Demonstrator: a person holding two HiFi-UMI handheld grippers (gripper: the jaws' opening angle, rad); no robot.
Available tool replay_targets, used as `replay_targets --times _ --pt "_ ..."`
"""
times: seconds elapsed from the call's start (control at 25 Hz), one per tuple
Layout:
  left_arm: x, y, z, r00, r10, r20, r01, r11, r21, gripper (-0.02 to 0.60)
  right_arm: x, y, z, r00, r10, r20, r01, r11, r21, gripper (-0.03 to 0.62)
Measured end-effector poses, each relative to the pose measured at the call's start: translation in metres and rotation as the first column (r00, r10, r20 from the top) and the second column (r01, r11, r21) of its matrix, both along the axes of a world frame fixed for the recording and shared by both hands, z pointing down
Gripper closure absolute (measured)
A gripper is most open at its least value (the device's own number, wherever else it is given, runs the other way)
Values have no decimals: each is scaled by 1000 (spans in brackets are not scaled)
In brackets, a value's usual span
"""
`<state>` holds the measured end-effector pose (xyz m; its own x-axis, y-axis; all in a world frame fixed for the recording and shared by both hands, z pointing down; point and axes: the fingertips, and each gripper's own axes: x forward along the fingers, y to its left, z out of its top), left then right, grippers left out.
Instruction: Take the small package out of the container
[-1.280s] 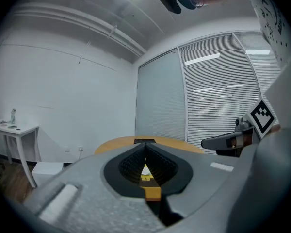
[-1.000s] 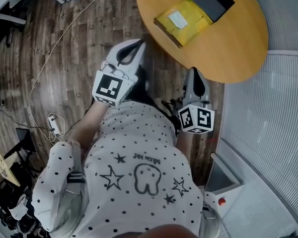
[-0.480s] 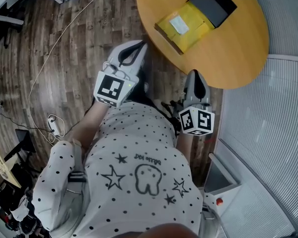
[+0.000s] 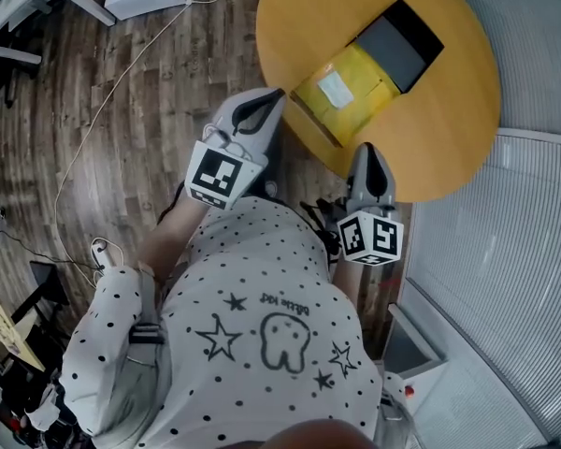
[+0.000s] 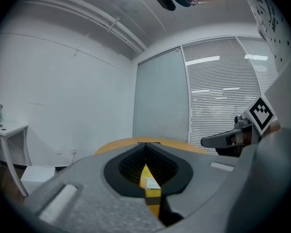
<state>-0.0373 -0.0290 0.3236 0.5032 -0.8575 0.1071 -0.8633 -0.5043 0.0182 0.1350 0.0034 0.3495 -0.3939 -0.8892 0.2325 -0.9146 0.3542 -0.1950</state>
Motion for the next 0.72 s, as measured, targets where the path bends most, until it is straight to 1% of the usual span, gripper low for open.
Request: replay_targets --times 0.16,0.32,0.6,0.72 --pt "-8 -25 -5 1000 15 -3 -15 1000 1 572 -10 -23 -5 1000 13 -4 -13 1000 4 591" --pt "-8 -45 -6 999 40 -12 -40 999 0 572 -9 -39 -3 999 47 -4 -47 999 -5 591" --pt "-7 -63 -8 994 102 -25 -102 995 3 571 -9 -54 -5 994 112 -6 -112 994 -6 591" --pt "-9 -67 -6 993 117 -26 -117 993 -4 571 -11 -59 -6 992 124 -2 -124 992 -8 591"
